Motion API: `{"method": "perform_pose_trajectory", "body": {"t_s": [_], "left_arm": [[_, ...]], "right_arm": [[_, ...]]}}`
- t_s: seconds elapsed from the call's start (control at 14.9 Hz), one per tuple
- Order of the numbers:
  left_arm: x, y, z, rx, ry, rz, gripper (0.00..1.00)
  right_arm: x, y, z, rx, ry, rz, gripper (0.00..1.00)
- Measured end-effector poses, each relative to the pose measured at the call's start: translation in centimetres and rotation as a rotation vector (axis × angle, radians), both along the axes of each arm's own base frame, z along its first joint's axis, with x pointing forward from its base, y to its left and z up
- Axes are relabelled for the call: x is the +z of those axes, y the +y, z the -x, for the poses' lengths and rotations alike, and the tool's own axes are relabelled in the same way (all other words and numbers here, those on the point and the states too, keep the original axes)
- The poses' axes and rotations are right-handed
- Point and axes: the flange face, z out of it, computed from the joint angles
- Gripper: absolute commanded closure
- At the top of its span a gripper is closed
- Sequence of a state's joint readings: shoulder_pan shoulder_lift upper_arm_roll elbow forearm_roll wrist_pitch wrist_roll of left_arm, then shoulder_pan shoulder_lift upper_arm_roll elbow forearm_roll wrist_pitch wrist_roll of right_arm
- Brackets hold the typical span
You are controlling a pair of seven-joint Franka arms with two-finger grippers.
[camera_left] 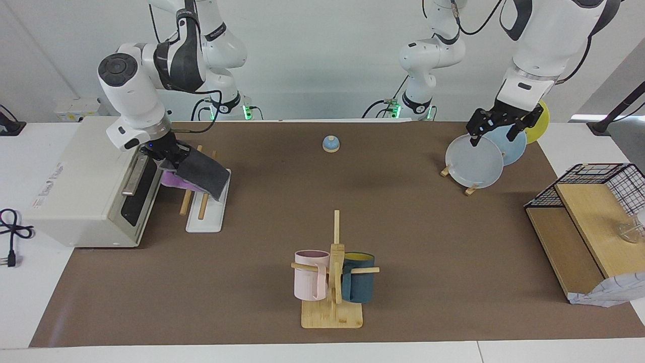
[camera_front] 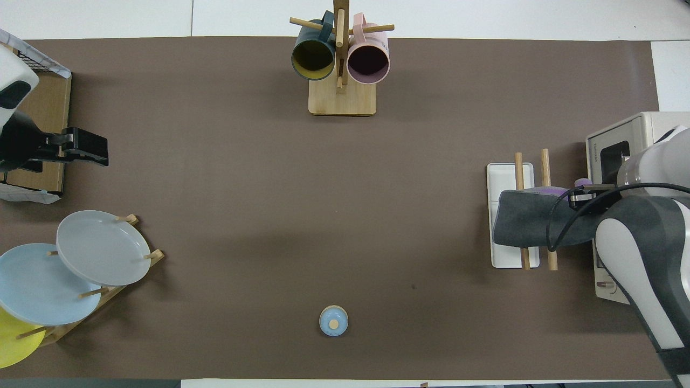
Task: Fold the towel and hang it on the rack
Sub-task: 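Carry the towel over the wooden rods while the left gripper retracts, then drape the towel over the rods and open the right gripper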
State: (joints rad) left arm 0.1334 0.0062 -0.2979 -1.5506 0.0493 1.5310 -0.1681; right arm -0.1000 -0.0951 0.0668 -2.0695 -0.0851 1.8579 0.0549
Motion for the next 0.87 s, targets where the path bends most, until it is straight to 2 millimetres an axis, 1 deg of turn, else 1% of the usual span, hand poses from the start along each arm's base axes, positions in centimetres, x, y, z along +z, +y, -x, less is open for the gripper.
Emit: {"method": "perform_pose_trajectory", "body": {"t_s": [0.07,0.34,0.54,0.87], "left_arm": [[-0.1,-0.3,0.1,-0.021,0.022,-0.001,0.0],[-0.9,-2.1,0.1,-0.075,0.039,0.0,0.0],[-1.0,-1.9,-0.2,-0.074,0.016,0.006,0.0],[-0.7,-1.8,0.1,-0.07,0.022,0.02,0.0]], "right_arm": [[0.0,0.0,0.1,0.003,0.001,0.0,0.0],[0.0,0.1,0.2,0.005,0.0,0.0,0.0],[0.0,0.1,0.2,0.005,0.0,0.0,0.0],[0.1,0.0,0.2,0.004,-0.002,0.001,0.0]]}}
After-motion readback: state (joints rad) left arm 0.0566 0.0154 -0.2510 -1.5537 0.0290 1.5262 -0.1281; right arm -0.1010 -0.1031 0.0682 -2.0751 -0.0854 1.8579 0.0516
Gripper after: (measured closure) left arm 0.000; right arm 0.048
